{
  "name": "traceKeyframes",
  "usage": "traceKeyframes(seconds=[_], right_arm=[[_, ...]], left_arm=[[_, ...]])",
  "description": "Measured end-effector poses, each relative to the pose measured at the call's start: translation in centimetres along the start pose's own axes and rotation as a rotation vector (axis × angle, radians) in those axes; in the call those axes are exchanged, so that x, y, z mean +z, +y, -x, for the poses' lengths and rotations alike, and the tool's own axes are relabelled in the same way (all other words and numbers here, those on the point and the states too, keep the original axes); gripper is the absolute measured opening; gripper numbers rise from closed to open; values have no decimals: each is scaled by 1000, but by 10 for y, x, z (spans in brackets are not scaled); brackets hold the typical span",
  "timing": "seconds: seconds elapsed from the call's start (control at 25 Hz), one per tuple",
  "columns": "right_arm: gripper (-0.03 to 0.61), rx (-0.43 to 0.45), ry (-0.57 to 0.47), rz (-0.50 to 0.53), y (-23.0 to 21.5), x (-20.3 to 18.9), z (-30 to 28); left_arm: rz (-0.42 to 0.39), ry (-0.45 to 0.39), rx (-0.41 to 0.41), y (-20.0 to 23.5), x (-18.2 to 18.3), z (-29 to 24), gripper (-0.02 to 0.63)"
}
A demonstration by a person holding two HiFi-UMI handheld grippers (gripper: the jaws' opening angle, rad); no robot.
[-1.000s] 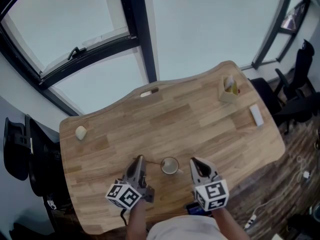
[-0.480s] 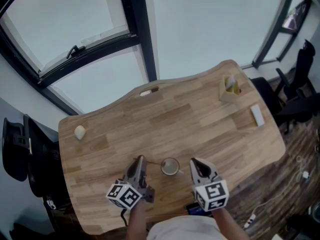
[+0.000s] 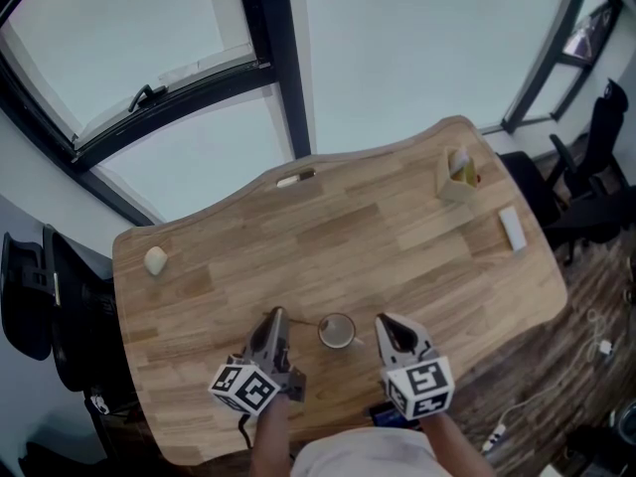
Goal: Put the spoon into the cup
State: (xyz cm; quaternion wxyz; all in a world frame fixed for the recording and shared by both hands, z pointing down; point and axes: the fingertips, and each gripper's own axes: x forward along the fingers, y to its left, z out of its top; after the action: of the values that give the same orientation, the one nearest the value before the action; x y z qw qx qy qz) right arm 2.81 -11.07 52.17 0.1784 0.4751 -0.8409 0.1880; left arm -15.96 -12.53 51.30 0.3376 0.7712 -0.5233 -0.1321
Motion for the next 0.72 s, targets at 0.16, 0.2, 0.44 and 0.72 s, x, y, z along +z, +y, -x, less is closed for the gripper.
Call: traceKeyframes(seconds=[0.16,0.2,0.44,0.72], right_arm=[[-3,3,4,-11,1,0,-1],[-3,5,5,-10,1,0,-2],[-3,10,6,2,0,0,-5],[-3,12,10,-1,0,-1,-7]], left_arm=[[2,4,-1,1,-1,-2,3],[3,5,-1,1,-1,-2,3],[4,16,-4,0,-5,-4,3],[-25,45,-8,-3,-10,-9,3]])
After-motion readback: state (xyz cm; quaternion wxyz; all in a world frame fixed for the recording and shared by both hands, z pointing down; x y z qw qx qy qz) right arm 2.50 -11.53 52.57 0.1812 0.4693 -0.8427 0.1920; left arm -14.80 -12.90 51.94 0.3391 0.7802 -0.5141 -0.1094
